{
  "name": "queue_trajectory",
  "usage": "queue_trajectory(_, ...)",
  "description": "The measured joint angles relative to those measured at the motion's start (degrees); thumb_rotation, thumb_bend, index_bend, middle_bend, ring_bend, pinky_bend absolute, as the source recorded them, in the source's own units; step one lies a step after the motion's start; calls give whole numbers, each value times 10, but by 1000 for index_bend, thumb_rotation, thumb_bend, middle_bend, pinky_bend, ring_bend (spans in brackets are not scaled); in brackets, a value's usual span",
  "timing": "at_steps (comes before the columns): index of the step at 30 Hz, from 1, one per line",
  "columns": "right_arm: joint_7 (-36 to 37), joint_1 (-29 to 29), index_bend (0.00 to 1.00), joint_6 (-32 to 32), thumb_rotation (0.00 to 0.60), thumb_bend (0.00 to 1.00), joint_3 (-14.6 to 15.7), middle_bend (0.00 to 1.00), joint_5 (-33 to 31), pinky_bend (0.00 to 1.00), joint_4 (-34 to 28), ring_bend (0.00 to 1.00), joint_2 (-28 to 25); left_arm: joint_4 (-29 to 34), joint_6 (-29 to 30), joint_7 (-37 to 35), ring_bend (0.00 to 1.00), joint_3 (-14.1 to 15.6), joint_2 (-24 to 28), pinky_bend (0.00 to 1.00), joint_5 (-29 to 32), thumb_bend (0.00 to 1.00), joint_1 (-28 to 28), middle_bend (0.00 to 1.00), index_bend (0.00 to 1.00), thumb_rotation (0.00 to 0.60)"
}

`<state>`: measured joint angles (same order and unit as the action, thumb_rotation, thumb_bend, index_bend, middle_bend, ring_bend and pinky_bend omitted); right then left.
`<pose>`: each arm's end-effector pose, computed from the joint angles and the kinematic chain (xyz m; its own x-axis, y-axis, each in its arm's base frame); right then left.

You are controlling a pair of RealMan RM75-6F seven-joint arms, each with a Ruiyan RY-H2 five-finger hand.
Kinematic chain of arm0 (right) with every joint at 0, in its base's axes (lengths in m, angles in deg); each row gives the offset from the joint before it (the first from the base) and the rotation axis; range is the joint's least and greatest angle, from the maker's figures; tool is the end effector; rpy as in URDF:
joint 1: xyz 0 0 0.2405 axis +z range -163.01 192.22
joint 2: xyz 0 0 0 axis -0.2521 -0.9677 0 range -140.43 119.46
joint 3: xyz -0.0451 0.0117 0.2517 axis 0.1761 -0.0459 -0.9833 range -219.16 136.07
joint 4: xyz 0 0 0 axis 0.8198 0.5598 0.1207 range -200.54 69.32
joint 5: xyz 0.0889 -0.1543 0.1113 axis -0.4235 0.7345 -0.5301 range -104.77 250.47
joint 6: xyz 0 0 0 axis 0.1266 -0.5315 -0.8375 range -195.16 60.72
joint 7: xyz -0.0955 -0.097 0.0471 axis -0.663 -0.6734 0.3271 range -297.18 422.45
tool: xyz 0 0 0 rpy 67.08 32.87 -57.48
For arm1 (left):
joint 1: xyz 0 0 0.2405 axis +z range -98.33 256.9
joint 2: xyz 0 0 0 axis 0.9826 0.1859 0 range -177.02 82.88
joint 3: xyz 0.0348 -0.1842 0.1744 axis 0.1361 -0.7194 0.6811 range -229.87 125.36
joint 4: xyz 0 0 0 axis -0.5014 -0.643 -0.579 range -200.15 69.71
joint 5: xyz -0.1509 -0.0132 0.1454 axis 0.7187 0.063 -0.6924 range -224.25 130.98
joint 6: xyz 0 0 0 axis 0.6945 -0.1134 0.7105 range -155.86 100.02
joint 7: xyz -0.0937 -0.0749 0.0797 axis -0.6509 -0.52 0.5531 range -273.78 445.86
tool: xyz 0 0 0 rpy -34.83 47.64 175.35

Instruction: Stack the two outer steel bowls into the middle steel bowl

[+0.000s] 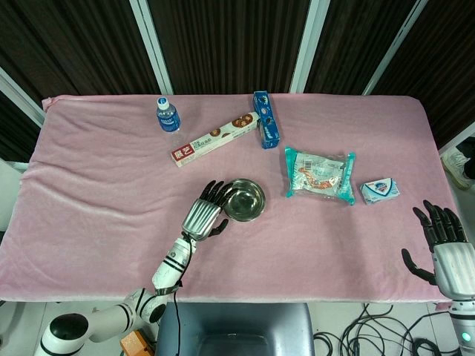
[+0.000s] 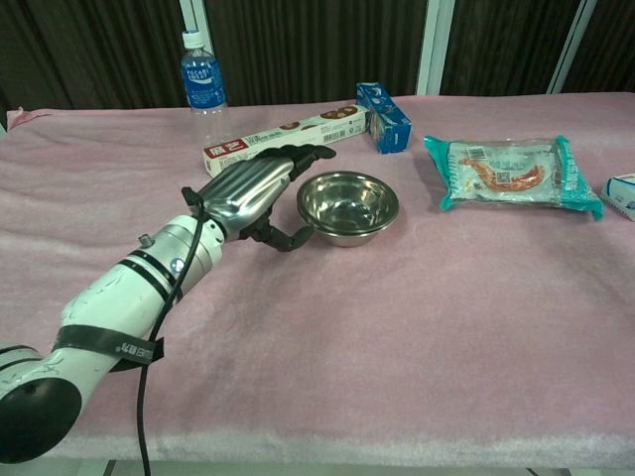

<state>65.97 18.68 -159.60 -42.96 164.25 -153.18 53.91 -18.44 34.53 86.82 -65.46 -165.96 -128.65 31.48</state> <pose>-0.3107 -0.1715 0.1726 0.4105 0.0941 0.9070 -0.9036 -0.0917 0.4184 -0.0958 0.3534 -0.1171 0.3026 0.1012 0.9477 0.8392 -0.4997 -0.2146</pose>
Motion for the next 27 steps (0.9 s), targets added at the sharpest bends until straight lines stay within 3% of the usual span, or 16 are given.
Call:
queue_trajectory(5, 0, -3, 99, -1, 600, 477, -3, 0, -1, 0, 1, 0, 1, 61, 15, 21, 0, 13, 36, 0, -5, 354, 15, 0, 0, 600)
queue_trajectory(9, -8, -4, 58, -1, 600, 477, -3, 0, 0, 0, 1, 0, 2, 158, 31, 63, 0, 35, 113, 0, -10, 350, 46, 0, 0, 600)
queue_trajectory(15, -49, -3, 0, 16, 600, 476, -3, 0, -8, 0, -9, 0, 8, 366, 82, 183, 0, 91, 327, 0, 4, 351, 135, 0, 0, 600)
queue_trajectory(19, -82, 0, 0, 29, 600, 477, -5, 0, -16, 0, -22, 0, 14, 463, 179, 208, 0, 135, 454, 0, 22, 350, 252, 0, 0, 600)
queue_trajectory(22, -99, 2, 0, 36, 600, 466, -6, 0, -17, 0, -35, 0, 15, 467, 245, 188, 0, 154, 480, 1, 39, 351, 324, 0, 0, 600)
queue_trajectory(27, -116, 2, 0, 32, 600, 443, -7, 0, -9, 0, -43, 0, 22, 412, 271, 124, 0, 176, 475, 4, 34, 349, 372, 0, 0, 600)
